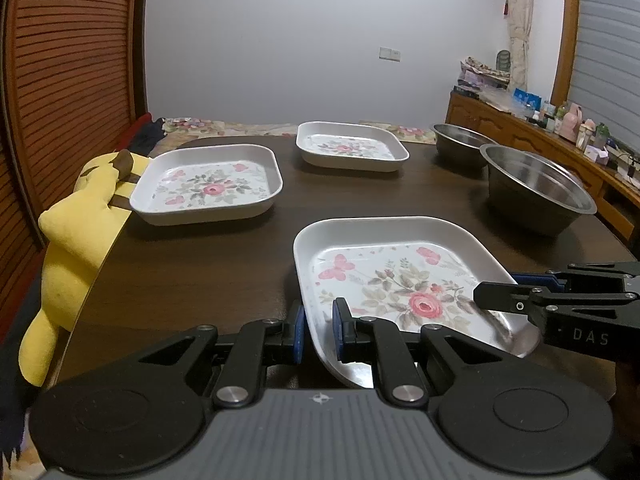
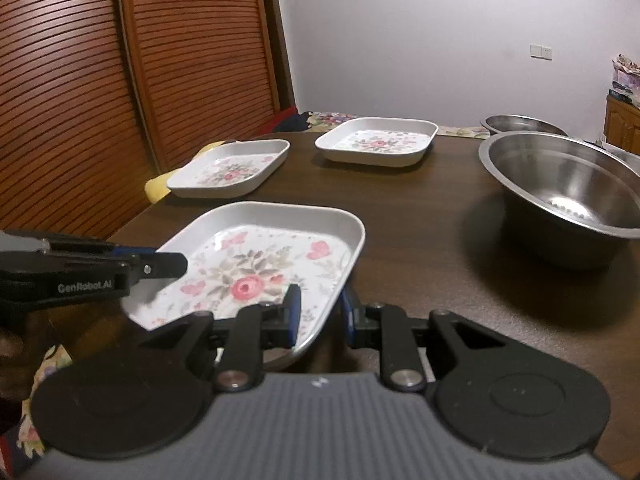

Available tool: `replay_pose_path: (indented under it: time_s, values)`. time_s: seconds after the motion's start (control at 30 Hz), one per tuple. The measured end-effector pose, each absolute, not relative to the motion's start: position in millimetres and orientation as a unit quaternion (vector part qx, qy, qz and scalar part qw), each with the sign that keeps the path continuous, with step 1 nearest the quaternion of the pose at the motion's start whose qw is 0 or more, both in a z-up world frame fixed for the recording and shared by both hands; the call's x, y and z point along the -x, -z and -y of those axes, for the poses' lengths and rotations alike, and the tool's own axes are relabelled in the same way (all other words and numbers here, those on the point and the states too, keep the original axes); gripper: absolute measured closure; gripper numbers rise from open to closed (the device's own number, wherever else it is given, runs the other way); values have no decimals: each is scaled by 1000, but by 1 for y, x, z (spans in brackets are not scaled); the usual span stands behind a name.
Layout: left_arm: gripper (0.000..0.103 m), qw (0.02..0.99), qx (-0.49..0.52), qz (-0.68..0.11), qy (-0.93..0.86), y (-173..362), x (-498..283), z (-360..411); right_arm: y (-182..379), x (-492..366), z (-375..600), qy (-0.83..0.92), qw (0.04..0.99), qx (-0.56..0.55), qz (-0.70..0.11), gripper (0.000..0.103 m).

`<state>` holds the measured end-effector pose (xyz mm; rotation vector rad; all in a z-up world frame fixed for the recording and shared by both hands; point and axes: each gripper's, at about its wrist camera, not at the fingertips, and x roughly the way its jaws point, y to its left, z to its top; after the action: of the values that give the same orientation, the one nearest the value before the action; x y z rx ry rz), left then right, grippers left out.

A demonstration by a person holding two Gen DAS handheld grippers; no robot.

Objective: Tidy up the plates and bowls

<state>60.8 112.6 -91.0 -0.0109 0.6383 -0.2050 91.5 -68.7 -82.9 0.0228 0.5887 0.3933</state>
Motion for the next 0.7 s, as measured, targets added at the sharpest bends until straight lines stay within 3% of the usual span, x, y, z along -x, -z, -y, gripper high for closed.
replay_pose_path:
  time_s: [0.53,0.7]
  values:
    - [87,945,4,-312,93,95,-66,-110,89,-92,71,-190,939,-20,-286,80]
    - [68,947,10,-308,91,94,-66,-111,88,-92,74,-181,941,-26,-284,79]
